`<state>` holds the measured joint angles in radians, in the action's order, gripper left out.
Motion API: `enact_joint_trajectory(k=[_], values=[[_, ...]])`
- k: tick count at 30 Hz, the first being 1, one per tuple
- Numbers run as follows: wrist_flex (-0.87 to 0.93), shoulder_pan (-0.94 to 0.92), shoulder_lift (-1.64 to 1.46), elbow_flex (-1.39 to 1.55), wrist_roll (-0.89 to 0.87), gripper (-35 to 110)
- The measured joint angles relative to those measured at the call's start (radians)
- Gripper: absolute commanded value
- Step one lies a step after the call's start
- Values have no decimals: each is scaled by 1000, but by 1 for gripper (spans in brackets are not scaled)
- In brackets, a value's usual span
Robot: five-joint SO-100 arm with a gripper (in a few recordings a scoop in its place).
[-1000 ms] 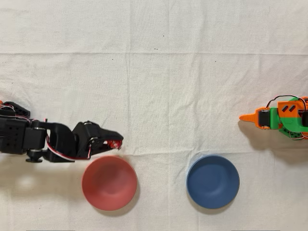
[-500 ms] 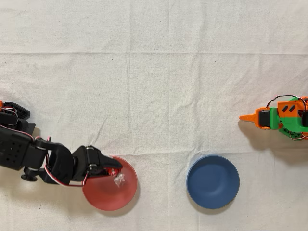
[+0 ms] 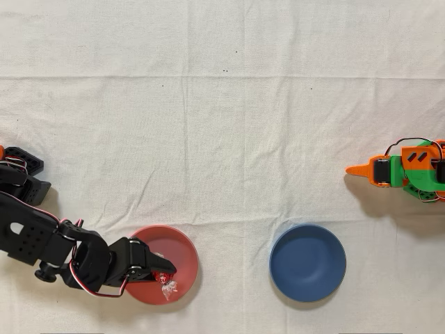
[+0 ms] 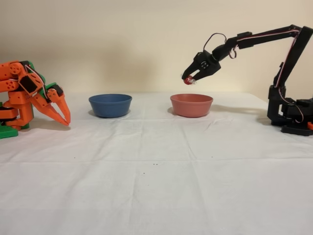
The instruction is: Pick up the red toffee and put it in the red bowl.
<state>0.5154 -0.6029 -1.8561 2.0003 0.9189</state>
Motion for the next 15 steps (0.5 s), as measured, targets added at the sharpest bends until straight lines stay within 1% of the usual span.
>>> enact_joint_trajectory(k=[15], values=[[0,-28,21,-14,-8,8]])
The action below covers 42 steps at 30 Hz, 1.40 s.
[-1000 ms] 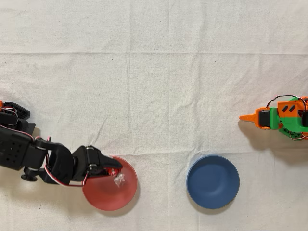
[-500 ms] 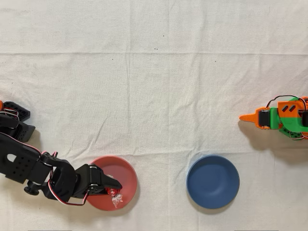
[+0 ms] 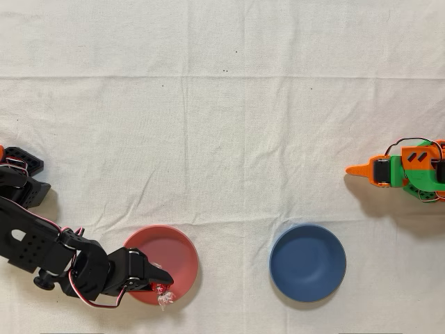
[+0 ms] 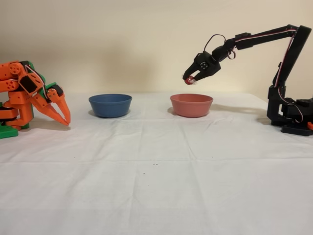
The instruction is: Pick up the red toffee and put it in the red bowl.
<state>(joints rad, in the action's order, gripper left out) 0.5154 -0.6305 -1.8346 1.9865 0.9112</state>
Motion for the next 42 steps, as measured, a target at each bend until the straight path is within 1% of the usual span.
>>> enact_joint_trajectory(k=[3,9,17,29,36,42], values=[[6,11,0,0,-5,13],[6,15,0,0,-18,26],[6,15,0,0,-35,30],[14,14,-6,-3,-41,29],[40,72,-100,-20,-146,24],[67,137,-209,-20,-273,12]])
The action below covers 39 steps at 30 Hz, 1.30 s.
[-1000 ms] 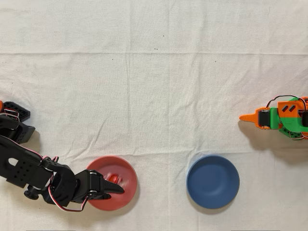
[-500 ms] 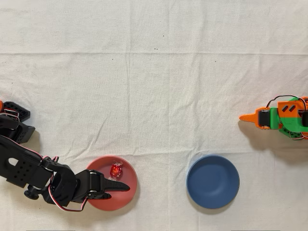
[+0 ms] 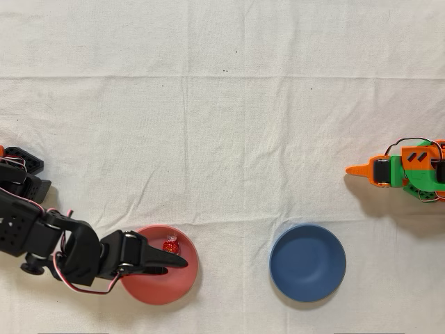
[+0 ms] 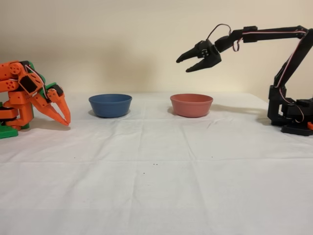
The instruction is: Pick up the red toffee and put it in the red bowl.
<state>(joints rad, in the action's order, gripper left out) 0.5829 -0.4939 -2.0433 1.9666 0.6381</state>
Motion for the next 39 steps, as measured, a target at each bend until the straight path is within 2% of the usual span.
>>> enact_joint_trajectory(k=[11,22,30,39], values=[[147,143,-239,28,-222,1],[282,318,-689,325,-396,1],[282,341,-922,560,-479,1],[158,341,-1057,744,-517,1]])
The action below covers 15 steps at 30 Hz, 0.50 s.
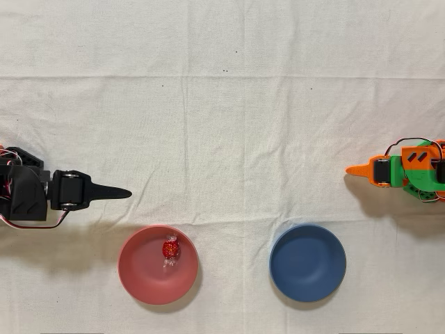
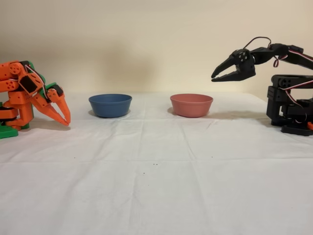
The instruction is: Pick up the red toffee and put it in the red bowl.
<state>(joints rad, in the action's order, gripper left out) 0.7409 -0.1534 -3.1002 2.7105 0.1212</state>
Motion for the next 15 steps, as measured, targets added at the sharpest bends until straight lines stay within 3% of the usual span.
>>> enact_joint_trajectory(k=[15], values=[[48,91,-103,218,-12,1]])
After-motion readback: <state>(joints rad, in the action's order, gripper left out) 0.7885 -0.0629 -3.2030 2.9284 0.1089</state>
